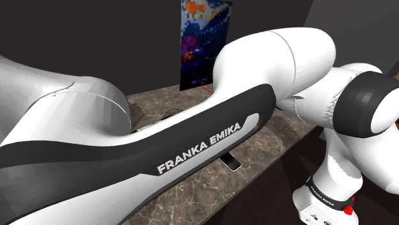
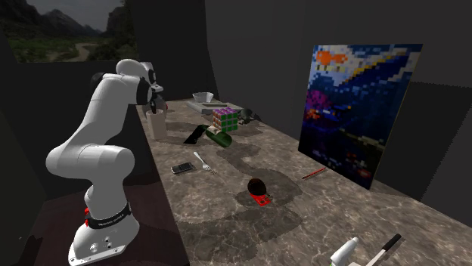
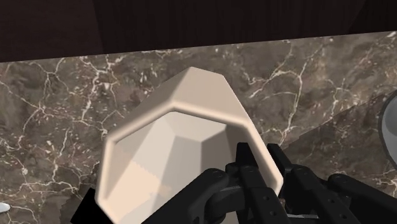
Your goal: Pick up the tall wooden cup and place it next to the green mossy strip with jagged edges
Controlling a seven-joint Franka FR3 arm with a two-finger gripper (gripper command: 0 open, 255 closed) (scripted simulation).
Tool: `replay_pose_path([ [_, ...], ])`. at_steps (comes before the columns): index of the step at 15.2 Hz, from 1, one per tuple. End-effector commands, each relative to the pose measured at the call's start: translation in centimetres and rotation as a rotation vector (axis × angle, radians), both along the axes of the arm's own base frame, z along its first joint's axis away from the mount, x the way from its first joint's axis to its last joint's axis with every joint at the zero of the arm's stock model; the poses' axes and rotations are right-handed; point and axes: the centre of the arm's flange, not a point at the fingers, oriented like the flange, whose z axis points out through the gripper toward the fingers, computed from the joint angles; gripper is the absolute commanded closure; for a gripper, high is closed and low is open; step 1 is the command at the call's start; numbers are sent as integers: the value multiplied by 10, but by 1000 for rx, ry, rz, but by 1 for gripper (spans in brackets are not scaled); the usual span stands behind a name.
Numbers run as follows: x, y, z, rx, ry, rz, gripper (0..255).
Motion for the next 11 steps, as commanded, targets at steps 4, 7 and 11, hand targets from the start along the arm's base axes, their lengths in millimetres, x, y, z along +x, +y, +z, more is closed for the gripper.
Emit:
replay_pose_path([
  [4, 0, 0, -1, 2, -1, 0, 255],
  [7, 0, 0, -1, 2, -1, 0, 0],
  [11, 0, 0, -1, 2, -1, 0, 0],
])
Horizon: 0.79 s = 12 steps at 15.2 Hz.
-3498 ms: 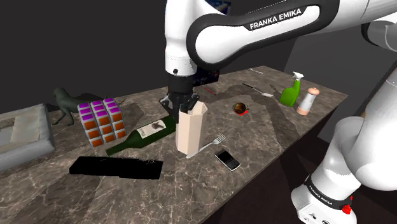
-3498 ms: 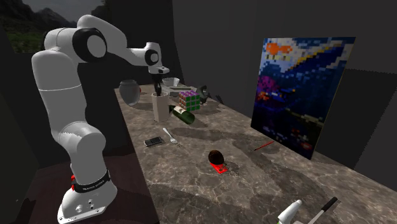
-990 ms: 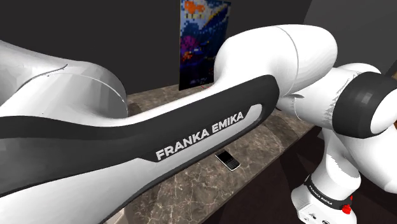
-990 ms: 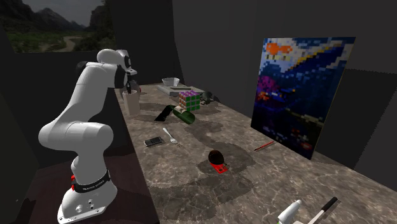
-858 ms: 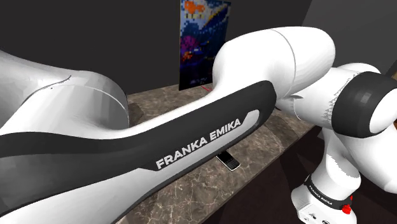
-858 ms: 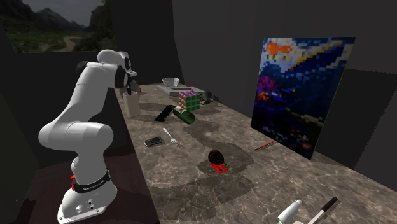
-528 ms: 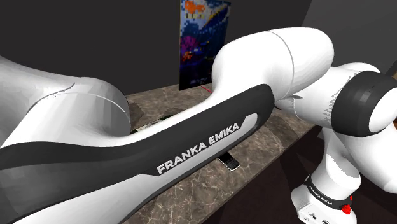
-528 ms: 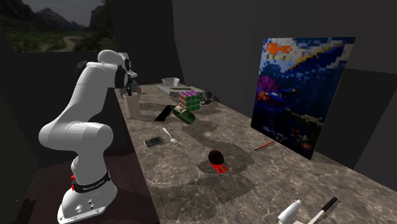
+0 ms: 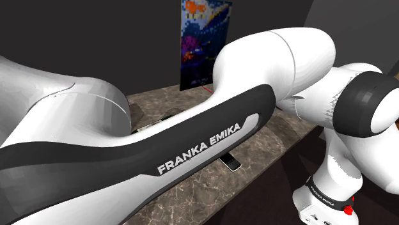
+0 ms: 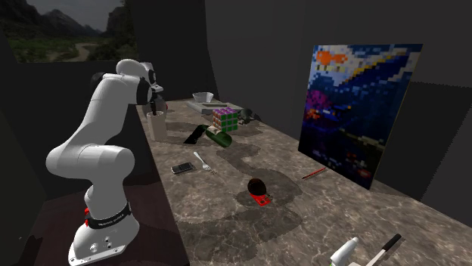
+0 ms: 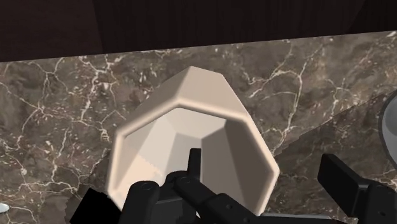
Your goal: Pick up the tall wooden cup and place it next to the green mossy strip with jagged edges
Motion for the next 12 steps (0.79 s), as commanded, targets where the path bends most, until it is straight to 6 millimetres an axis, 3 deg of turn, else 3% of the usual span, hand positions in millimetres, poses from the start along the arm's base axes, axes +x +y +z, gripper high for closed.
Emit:
replay_pose_path([
  [1, 0, 0, 0, 0, 0, 0, 0],
  [5, 0, -1, 50, 0, 0, 0, 0],
  [12, 0, -1, 50, 0, 0, 0, 0],
])
